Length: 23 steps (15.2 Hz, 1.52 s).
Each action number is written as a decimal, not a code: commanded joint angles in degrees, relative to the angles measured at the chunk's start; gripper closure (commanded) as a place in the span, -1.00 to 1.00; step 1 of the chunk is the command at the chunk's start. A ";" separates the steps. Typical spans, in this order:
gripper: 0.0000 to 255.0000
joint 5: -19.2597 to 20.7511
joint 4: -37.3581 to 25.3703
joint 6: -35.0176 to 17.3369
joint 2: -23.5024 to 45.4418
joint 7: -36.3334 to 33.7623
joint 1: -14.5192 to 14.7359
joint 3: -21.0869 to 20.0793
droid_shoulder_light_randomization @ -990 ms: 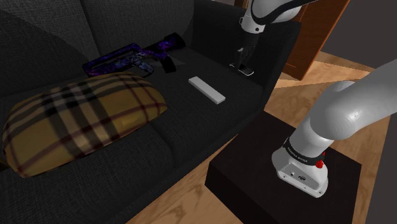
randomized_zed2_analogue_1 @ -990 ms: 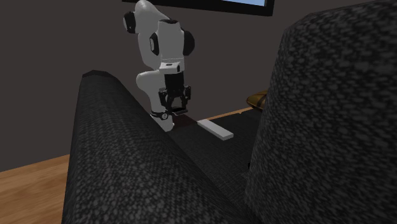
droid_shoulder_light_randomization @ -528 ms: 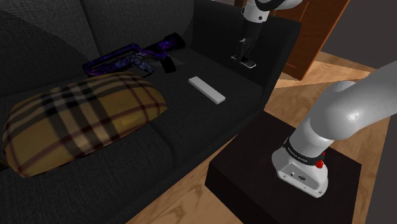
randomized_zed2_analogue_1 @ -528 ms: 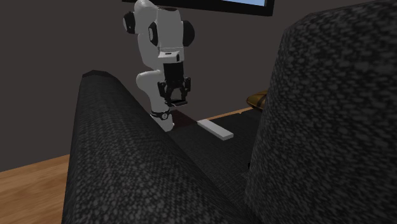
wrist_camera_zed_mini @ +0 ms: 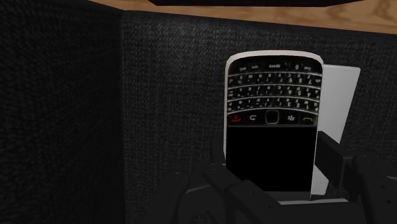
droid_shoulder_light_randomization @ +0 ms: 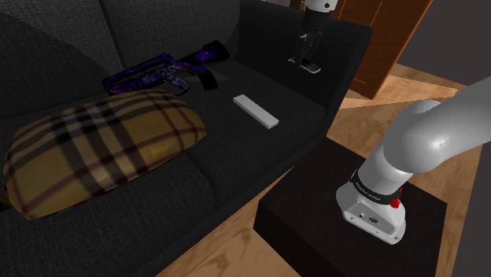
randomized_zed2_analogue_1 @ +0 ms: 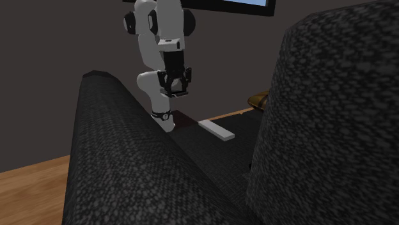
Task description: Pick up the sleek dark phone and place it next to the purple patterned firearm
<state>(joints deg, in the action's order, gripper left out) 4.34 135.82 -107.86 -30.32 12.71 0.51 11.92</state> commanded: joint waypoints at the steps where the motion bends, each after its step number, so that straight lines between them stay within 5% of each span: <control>1: 1.00 -0.08 -1.46 1.63 -0.14 -0.07 0.05 -0.16; 6: 1.00 -0.27 -5.17 5.38 -0.19 -0.11 0.17 -0.42; 23: 1.00 -6.89 -42.73 6.48 36.63 -5.63 5.06 -3.72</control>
<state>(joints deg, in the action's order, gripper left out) -2.23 95.90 -101.89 4.01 7.43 5.42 8.37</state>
